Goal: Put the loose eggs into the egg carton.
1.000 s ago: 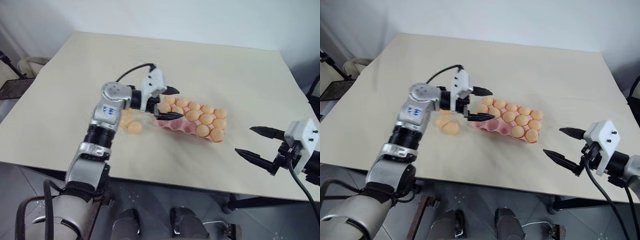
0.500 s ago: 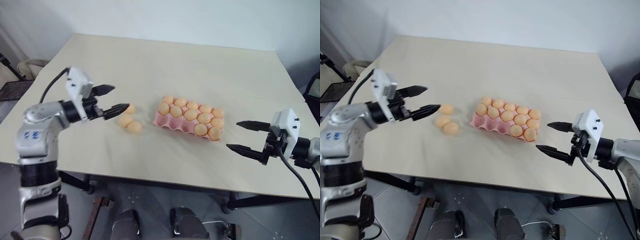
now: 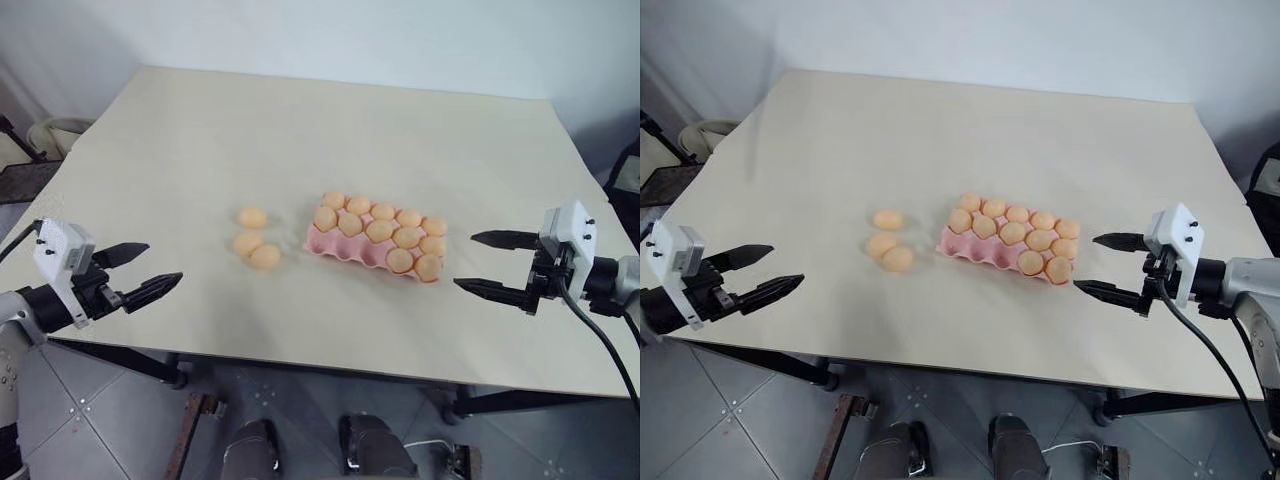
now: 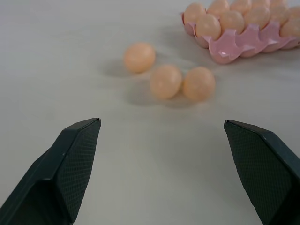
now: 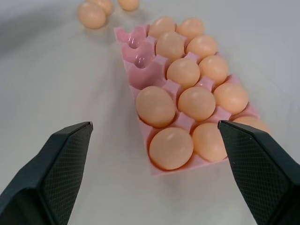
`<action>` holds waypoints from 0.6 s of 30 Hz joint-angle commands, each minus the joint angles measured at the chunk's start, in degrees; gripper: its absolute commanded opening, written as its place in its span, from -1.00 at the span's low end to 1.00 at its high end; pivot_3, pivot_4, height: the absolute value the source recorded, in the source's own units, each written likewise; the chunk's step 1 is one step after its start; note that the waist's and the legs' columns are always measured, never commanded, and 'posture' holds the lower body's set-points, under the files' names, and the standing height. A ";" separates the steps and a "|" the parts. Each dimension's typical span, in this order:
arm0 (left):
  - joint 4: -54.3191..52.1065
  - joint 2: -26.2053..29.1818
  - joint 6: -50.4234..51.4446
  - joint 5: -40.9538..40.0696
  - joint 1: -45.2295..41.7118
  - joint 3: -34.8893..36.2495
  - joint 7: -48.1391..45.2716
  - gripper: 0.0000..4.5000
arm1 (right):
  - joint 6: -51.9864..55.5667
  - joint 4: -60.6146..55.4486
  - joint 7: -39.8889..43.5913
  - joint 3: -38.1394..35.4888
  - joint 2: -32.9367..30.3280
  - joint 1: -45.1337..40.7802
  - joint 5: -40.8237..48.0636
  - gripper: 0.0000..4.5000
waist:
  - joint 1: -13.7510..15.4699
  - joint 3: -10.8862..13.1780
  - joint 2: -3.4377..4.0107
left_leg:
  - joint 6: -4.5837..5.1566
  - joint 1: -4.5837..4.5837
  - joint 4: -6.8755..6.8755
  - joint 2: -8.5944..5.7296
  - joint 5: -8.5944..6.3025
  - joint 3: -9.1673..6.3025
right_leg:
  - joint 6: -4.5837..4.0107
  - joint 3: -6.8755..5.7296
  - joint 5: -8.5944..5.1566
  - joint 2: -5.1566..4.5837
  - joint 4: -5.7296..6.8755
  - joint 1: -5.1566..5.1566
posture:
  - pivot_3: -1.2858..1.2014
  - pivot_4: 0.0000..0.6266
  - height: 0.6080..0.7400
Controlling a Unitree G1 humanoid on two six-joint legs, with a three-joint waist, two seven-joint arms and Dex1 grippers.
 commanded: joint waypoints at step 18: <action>34.59 -10.22 -28.91 11.98 -25.44 -24.70 2.82 0.99 | 0.75 -4.94 -1.18 -2.94 -1.06 3.66 1.18 1.00 | 0.14 0.00 0.00 | 0.29 -0.07 0.05 -0.10 0.18 0.07 | 0.14 -0.04 0.07 -0.05 -0.10 0.01 | 0.03 -0.52 1.00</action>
